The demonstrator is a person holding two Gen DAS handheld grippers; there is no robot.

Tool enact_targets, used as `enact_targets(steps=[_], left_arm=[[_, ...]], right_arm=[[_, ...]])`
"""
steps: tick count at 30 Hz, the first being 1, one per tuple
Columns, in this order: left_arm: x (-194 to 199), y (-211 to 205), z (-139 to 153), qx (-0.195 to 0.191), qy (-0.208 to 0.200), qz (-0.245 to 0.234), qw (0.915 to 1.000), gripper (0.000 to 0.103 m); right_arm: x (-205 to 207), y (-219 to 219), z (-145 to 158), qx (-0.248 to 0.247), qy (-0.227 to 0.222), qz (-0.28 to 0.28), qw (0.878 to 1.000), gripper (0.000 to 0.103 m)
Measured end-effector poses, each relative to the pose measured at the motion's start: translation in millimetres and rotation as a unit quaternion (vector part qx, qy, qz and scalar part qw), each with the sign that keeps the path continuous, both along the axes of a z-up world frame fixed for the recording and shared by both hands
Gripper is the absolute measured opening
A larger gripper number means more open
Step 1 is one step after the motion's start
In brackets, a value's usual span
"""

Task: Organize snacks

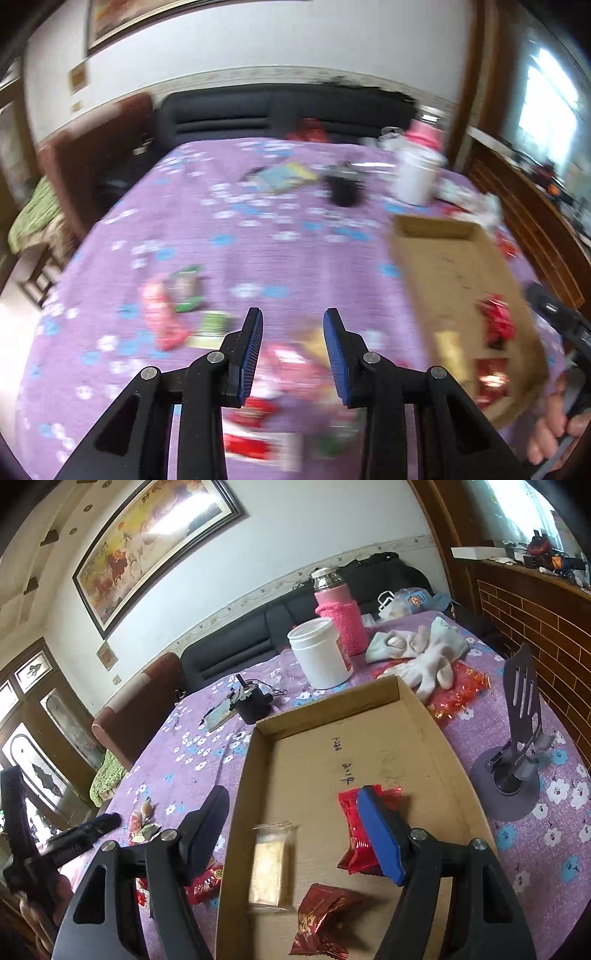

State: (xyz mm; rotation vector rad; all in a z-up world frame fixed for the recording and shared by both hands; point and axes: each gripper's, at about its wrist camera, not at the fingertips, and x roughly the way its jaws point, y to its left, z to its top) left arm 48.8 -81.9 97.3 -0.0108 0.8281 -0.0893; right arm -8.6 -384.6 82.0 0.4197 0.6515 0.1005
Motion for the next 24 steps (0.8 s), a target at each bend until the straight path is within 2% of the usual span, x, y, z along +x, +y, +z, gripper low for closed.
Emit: enact_targets(steps=[2, 5, 8, 11, 16, 19, 22, 24], left_arm=[[11.9, 33.7, -6.7, 0.011, 0.02, 0.046, 0.9987, 0.036], [35.4, 82.8, -26.8, -0.007, 0.07, 0.096, 0.9928, 0.036], [52.9, 107.3, -46.6, -0.018, 0.104, 0.123, 0.9867, 0.036], [70.5, 121.4, -70.6, -0.056, 0.141, 0.131, 0.9797, 0.036], [78.0, 117.4, -78.1, -0.066, 0.124, 0.133, 0.9812, 0.036], [83.2, 114.2, -85.3, -0.056, 0.121, 0.131, 0.9823, 0.036], [86.8, 113.2, -84.3, -0.04, 0.108, 0.129, 0.9849, 0.025], [86.9, 117.5, -84.1, -0.046, 0.103, 0.132, 0.9848, 0.024]], right_arm=[[3.1, -1.2, -3.3, 0.005, 0.007, 0.0, 1.0, 0.072], [6.0, -2.2, -6.5, 0.005, 0.015, -0.002, 1.0, 0.072], [4.9, -0.6, -5.3, 0.001, 0.013, -0.001, 1.0, 0.072], [2.9, 2.2, -2.7, -0.007, 0.008, -0.001, 1.0, 0.072], [3.8, 2.9, -3.4, -0.007, 0.011, 0.001, 1.0, 0.072], [4.4, 4.9, -4.1, -0.005, 0.012, 0.006, 1.0, 0.072], [4.4, 11.6, -4.0, -0.015, 0.009, 0.016, 1.0, 0.072], [5.7, 17.9, -4.4, -0.017, 0.006, 0.032, 0.999, 0.072]])
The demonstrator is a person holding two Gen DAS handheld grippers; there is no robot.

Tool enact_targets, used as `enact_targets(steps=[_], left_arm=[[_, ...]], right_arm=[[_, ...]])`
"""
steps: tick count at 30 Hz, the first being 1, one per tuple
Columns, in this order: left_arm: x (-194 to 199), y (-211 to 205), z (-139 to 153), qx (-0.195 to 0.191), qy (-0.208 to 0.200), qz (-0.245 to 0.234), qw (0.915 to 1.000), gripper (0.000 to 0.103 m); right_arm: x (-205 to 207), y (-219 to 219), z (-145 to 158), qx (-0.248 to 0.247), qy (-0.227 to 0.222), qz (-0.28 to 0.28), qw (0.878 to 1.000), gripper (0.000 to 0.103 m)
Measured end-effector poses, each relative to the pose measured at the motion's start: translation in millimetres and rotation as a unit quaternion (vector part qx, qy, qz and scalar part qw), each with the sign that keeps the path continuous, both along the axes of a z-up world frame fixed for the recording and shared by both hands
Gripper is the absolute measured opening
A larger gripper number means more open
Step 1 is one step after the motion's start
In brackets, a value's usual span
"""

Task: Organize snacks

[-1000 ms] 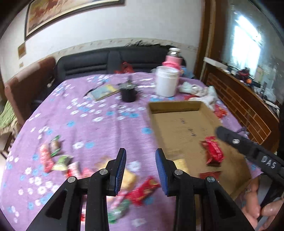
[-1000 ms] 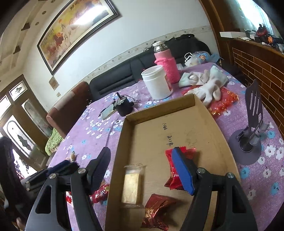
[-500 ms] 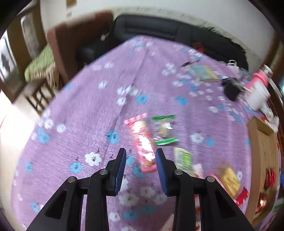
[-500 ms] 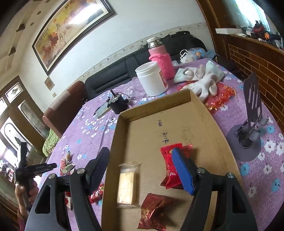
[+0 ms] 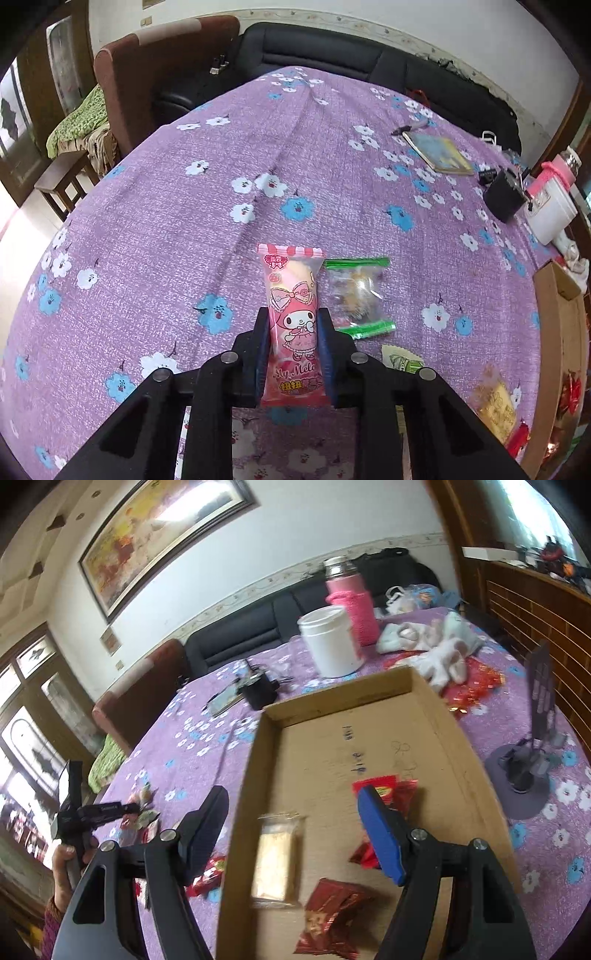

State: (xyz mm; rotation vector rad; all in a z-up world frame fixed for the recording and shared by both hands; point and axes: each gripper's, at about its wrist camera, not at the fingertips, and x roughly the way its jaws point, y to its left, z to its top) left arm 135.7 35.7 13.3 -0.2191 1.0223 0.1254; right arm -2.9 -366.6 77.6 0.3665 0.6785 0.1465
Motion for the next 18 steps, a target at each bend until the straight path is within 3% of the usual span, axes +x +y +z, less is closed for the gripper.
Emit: enact_targets(steps=[5, 8, 11, 18], left_arm=[[-8.1, 11.7, 14.1, 0.003, -0.03, 0.004, 0.9995, 0.024], [-12.1, 15.5, 25.1, 0.007, -0.053, 0.004, 0.9986, 0.024], [-15.6, 18.0, 30.9, 0.017, -0.067, 0.004, 0.9976, 0.024], [-15.8, 24.4, 32.8, 0.002, -0.069, 0.003, 0.9976, 0.024]], right_arm=[[-3.1, 41.1, 2.1, -0.007, -0.013, 0.121, 0.993, 0.072], [-8.6, 83.6, -0.6, 0.022, 0.001, 0.239, 0.971, 0.072], [-10.6, 124.5, -3.7, 0.031, 0.033, 0.315, 0.948, 0.072], [8.2, 201.4, -18.0, -0.067, 0.094, 0.372, 0.921, 0.072]])
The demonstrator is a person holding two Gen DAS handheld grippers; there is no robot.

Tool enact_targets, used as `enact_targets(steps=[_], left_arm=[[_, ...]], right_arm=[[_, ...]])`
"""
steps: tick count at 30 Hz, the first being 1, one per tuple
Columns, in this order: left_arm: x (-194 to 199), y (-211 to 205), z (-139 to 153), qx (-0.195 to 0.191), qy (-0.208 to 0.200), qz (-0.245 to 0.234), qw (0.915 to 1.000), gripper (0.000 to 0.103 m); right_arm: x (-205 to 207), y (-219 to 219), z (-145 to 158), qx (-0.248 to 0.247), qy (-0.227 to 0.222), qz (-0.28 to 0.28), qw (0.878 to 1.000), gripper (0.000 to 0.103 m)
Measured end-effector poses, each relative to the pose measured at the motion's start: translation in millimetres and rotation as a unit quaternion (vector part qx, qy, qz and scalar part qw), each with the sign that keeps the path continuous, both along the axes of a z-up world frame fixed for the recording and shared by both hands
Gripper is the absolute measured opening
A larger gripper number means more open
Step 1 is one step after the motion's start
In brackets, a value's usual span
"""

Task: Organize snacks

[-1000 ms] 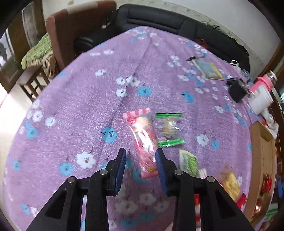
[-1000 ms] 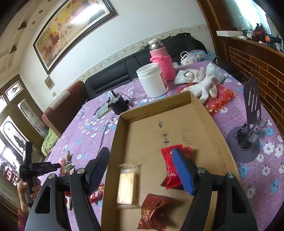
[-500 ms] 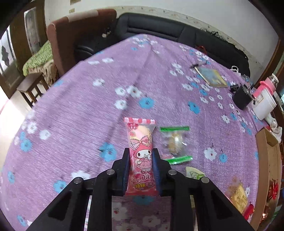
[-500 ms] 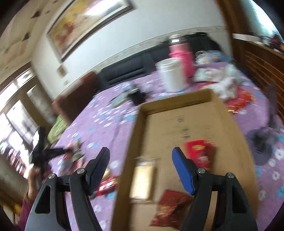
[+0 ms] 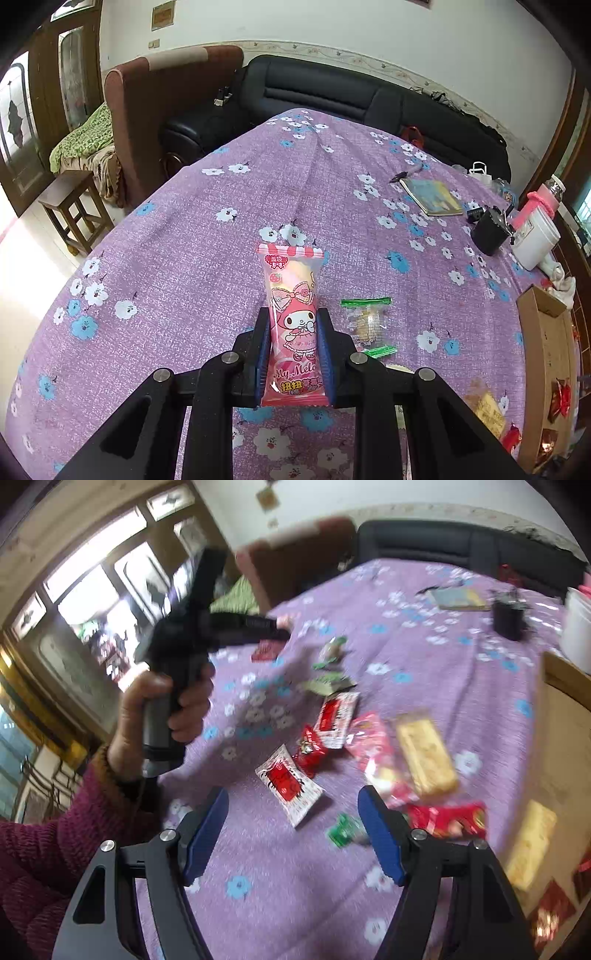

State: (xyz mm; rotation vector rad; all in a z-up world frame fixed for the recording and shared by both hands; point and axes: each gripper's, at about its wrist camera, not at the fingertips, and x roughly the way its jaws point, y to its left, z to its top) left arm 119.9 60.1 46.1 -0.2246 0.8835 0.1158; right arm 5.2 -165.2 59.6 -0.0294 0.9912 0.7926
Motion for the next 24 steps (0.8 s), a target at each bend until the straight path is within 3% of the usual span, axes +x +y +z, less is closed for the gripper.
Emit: enact_targets(steps=[8, 13, 15, 18, 24], left_arm=[[-2.8, 3.2, 3.6, -0.021, -0.005, -0.004, 0.9998, 0.024], [-4.0, 3.1, 4.5, -0.026, -0.005, -0.008, 0.9996, 0.024], [-5.4, 2.4, 5.8, -0.028, -0.007, -0.011, 0.9995, 0.024], [-7.3, -1.4, 6.9, -0.021, -0.011, -0.014, 0.9996, 0.024], [-9.0, -6.9, 7.9, -0.01, -0.017, -0.017, 0.9997, 0.024]], right_arm=[[15.6, 54.3, -34.8, -0.063, 0.019, 0.032, 0.997, 0.072], [-5.3, 74.7, -47.8, -0.131, -0.023, 0.041, 0.99, 0.069], [-15.5, 76.8, -50.3, -0.154, -0.056, 0.026, 0.986, 0.037], [-17.4, 66.5, -48.0, -0.112, -0.041, 0.001, 0.993, 0.033], [-20.2, 53.7, -52.3, -0.076, -0.052, -0.022, 0.996, 0.033]])
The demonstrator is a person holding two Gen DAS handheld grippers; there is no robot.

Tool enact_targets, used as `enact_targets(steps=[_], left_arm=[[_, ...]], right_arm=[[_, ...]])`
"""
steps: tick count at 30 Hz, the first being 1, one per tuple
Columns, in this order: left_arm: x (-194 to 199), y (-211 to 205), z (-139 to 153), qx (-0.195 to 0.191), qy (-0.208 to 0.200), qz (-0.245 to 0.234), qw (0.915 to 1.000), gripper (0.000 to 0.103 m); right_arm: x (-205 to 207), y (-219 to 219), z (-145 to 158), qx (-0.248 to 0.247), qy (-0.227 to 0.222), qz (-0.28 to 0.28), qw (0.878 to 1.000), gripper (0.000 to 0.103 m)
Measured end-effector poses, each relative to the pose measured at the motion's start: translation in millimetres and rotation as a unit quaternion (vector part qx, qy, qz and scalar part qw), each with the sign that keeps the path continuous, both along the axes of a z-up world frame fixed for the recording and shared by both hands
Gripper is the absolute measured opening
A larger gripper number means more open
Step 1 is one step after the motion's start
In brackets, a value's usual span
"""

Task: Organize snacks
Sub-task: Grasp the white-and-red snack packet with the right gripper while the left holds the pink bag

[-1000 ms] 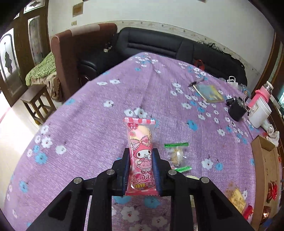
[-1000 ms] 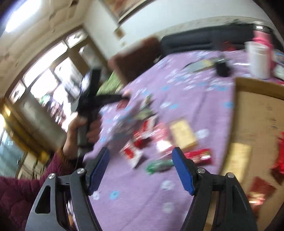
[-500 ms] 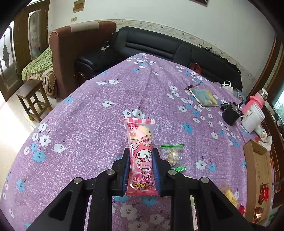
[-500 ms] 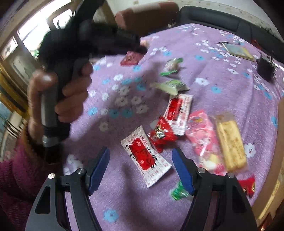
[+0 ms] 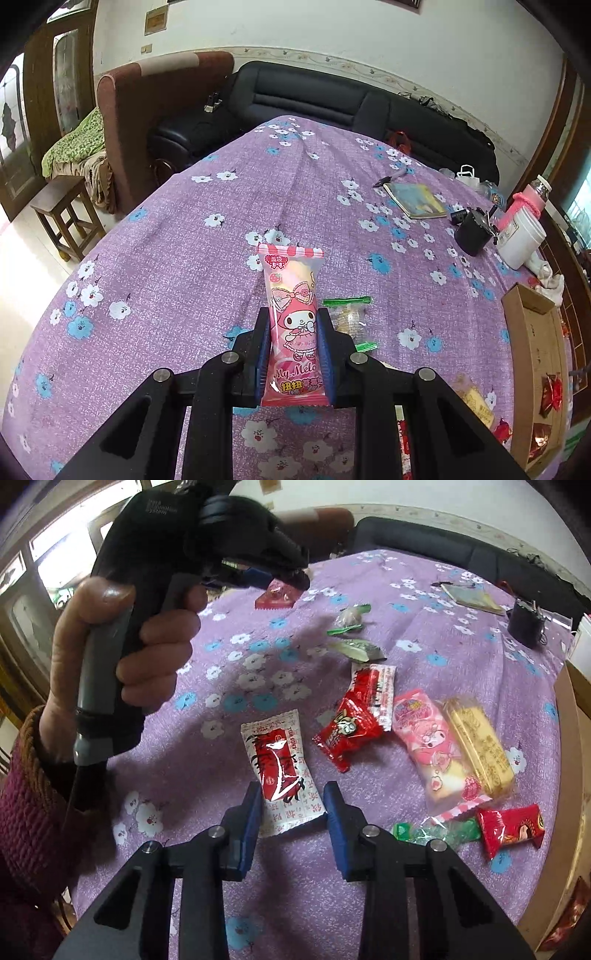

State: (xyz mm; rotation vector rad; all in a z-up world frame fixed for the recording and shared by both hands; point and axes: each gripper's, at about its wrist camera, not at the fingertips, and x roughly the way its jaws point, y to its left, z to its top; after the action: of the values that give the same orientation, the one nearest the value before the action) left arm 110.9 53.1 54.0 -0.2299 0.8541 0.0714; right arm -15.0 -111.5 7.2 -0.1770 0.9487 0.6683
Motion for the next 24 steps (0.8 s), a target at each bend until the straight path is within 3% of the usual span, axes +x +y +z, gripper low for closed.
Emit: enact_targets(steps=[6, 15, 20, 24], left_arm=[[-7.3, -7.8, 7.5, 0.001, -0.022, -0.014, 0.9997, 0.024], [-17.2, -36.3, 12.2, 0.031, -0.048, -0.041, 0.9975, 0.024], [-27.4, -57.9, 14.8, 0.053, -0.065, -0.06, 0.9946, 0.024], [-35.5, -73.5, 18.5, 0.071, -0.082, -0.077, 0.9912, 0.024]], right_arm=[[-4.9, -29.8, 33.1, 0.061, -0.038, -0.043, 0.996, 0.033], [15.1, -80.0, 42.9, 0.107, -0.045, -0.174, 0.978, 0.033], [13.8, -92.8, 51.9, 0.11, -0.054, -0.217, 0.969, 0.032], [15.5, -105.3, 62.1, 0.091, -0.09, -0.251, 0.96, 0.032]])
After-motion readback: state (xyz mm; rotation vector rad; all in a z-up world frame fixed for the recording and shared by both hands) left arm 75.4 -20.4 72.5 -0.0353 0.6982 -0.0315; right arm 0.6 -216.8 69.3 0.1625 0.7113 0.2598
